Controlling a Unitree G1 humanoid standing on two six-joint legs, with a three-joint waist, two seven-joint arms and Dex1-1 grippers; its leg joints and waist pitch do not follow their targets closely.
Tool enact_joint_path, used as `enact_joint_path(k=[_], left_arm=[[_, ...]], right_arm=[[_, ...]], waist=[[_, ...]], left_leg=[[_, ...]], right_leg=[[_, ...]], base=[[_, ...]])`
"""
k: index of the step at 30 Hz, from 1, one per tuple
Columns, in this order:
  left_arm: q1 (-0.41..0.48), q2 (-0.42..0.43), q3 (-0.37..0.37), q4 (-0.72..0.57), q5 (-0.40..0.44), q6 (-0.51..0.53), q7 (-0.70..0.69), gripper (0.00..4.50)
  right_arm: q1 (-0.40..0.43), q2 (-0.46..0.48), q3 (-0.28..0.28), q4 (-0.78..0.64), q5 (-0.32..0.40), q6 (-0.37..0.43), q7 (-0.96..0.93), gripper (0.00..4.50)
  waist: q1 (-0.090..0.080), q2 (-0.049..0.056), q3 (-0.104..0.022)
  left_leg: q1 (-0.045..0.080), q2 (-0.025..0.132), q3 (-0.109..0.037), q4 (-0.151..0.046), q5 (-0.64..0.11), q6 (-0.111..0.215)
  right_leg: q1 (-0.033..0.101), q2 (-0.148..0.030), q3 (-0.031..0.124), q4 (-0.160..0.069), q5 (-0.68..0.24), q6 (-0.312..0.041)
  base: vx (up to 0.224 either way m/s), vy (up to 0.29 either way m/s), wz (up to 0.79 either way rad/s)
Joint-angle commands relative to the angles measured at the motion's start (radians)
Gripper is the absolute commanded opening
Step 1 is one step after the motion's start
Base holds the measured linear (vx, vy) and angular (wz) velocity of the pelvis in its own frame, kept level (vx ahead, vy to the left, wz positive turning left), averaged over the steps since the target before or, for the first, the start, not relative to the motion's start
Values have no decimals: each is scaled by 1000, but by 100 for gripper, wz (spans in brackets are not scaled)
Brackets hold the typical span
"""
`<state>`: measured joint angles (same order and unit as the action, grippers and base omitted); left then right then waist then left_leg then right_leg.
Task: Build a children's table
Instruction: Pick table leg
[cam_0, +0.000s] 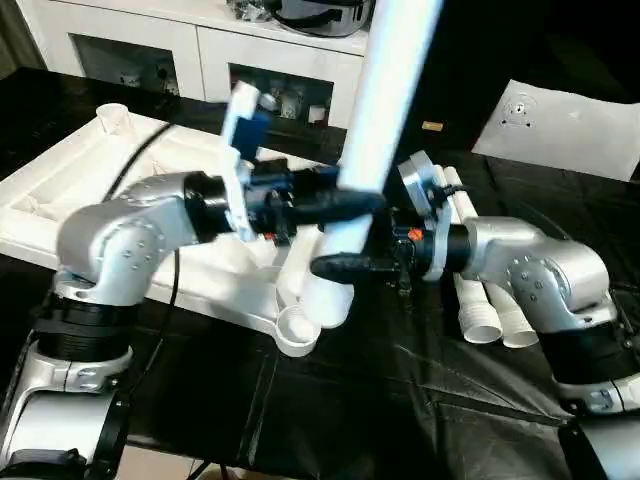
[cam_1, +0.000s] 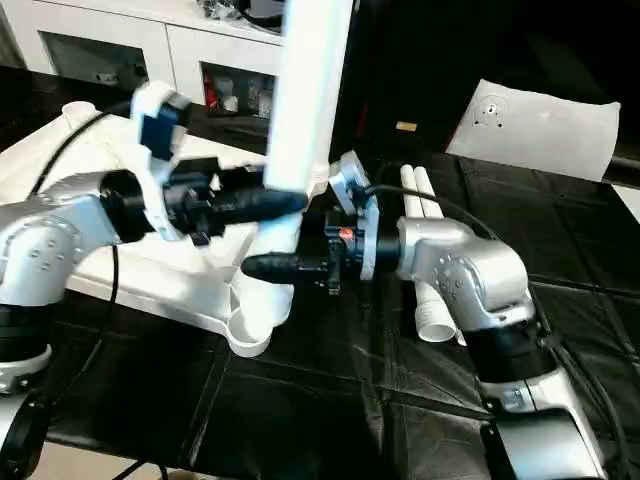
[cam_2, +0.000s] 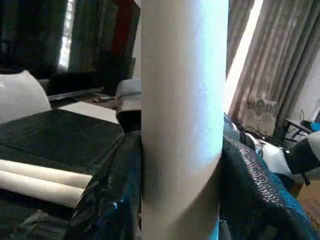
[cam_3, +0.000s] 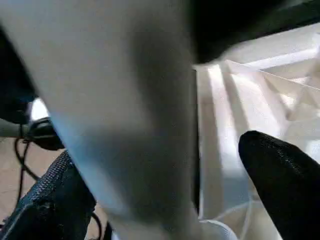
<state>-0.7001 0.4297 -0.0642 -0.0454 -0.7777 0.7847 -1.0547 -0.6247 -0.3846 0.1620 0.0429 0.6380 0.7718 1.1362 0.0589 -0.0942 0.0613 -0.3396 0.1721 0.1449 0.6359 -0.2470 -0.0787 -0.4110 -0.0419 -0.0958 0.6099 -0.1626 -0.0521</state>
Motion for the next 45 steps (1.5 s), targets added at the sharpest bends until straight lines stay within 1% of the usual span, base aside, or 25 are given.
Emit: enact_joint_path(k=[1,3,4,5,6,8,10,13,15,16,18,19,20,21,25,28,29,31,35,38,39,40,43,44,45], left_arm=[[-27,3,-14,4,19,-21,-14,188],[-29,2,-15,9,23,-27,-18,188],[-33,0,-16,13,26,-32,-19,188],[-36,-1,-16,17,29,-36,-22,188],[-41,-4,-15,24,37,-47,-24,188],[-49,-8,-14,33,43,-53,-29,188],[-53,-9,-14,37,44,-56,-33,188],[-57,-11,-13,43,48,-61,-39,188],[-60,-11,-13,49,49,-64,-42,188],[-61,-12,-13,50,50,-65,-43,188],[-61,-13,-13,50,50,-65,-44,188],[-61,-14,-14,49,50,-66,-48,188],[-61,-14,-14,48,50,-65,-50,188],[-61,-15,-14,48,50,-65,-50,188],[-65,-23,-16,57,57,-73,-46,188],[-69,-30,-13,63,61,-76,-43,188],[-71,-31,-12,66,63,-78,-41,188],[-73,-33,-11,70,65,-79,-40,188],[-76,-36,-10,72,66,-80,-39,188],[-78,-41,-8,76,69,-81,-39,188],[-78,-42,-7,76,70,-81,-41,188],[-77,-42,-7,76,70,-80,-42,188],[-76,-43,-8,73,69,-78,-45,188],[-75,-43,-8,73,68,-77,-46,188],[-75,-42,-9,71,67,-76,-47,188]], right_arm=[[-9,-8,1,-8,19,-1,22,424],[-8,-8,3,-8,20,0,28,417],[-7,-8,4,-7,22,3,30,397],[-8,-9,5,-5,22,4,33,397],[-6,-9,7,-4,22,6,39,374],[0,-8,10,-2,15,6,47,372],[5,-11,15,-2,9,4,50,338],[9,-13,20,-1,2,0,54,326],[11,-14,20,-1,-1,0,55,304],[12,-15,21,-1,-1,0,56,294],[12,-15,21,-1,-1,-1,57,272],[13,-16,20,-1,0,0,56,272],[13,-16,20,-1,1,1,57,250],[13,-16,20,-2,1,1,57,250],[18,-13,19,-8,2,6,60,211],[25,-12,24,-14,0,7,60,204],[27,-12,26,-15,-1,6,60,198],[29,-12,28,-16,-3,4,60,197],[31,-14,33,-17,-7,3,60,196],[37,-15,43,-18,-28,-11,47,194],[37,-11,43,-15,-25,1,39,250],[36,-8,40,-12,-21,8,35,263],[34,4,33,-7,-27,-2,17,275],[34,5,34,-7,-31,-6,14,291],[34,5,36,-6,-35,-10,12,309]], waist=[[3,14,-67],[3,14,-68],[3,13,-68],[3,13,-68],[4,13,-68],[3,15,-68],[4,15,-68],[4,15,-68],[4,15,-68],[5,17,-69],[4,16,-69],[4,17,-69],[4,16,-69],[4,16,-68],[5,18,-69],[4,18,-69],[5,21,-69],[5,19,-69],[5,18,-69],[5,18,-69],[4,18,-69],[5,18,-69],[3,20,-69],[4,20,-69],[4,22,-70]], left_leg=[[-10,55,-8,-79,9,10],[-9,54,-8,-79,8,8],[-10,54,-8,-78,9,9],[-10,55,-8,-79,9,9],[-10,55,-8,-79,10,9],[-10,55,-8,-79,13,9],[-10,54,-8,-78,7,7],[-10,53,-7,-78,6,5],[-11,52,-8,-78,8,5],[-11,53,-8,-78,11,4],[-9,55,-9,-79,11,4],[-10,55,-9,-79,9,4],[-10,55,-9,-79,7,4],[-10,55,-8,-79,2,3],[-11,54,-8,-78,1,4],[-11,55,-9,-79,9,4],[-11,55,-9,-78,8,5],[-11,54,-8,-78,4,5],[-11,54,-8,-78,4,5],[-10,55,-9,-79,2,5],[-10,54,-8,-79,2,6],[-9,55,-9,-79,1,6],[-9,56,-9,-79,-3,4],[-9,55,-9,-79,-2,4],[-9,56,-10,-79,1,1]], right_leg=[[71,-105,67,-78,-353,-83],[71,-105,67,-77,-356,-80],[72,-105,67,-78,-355,-81],[72,-105,67,-77,-354,-81],[72,-106,67,-77,-354,-82],[71,-105,67,-77,-348,-85],[72,-106,67,-78,-355,-84],[71,-105,66,-80,-368,-78],[72,-104,66,-79,-366,-76],[72,-105,66,-78,-360,-78],[71,-105,66,-77,-348,-86],[71,-105,66,-77,-347,-89],[71,-105,66,-77,-347,-90],[71,-106,66,-78,-355,-90],[73,-106,66,-79,-360,-86],[72,-105,65,-77,-343,-89],[73,-107,66,-77,-340,-92],[73,-106,66,-78,-345,-92],[73,-105,65,-78,-347,-90],[72,-106,65,-78,-346,-92],[72,-105,65,-79,-352,-91],[72,-105,65,-79,-351,-92],[71,-106,65,-79,-352,-93],[72,-106,65,-79,-352,-94],[72,-106,65,-78,-339,-99]], base=[[0,0,0],[0,0,0],[0,0,0],[0,0,0],[0,0,0],[0,0,0],[0,0,0],[0,0,0],[0,0,0],[0,0,0],[0,0,0],[0,0,0],[0,0,0],[0,0,0],[0,0,0],[0,0,0],[0,0,0],[0,0,0],[0,0,0],[0,0,0],[0,0,0],[0,0,0],[0,0,0],[0,0,0],[0,0,0]])
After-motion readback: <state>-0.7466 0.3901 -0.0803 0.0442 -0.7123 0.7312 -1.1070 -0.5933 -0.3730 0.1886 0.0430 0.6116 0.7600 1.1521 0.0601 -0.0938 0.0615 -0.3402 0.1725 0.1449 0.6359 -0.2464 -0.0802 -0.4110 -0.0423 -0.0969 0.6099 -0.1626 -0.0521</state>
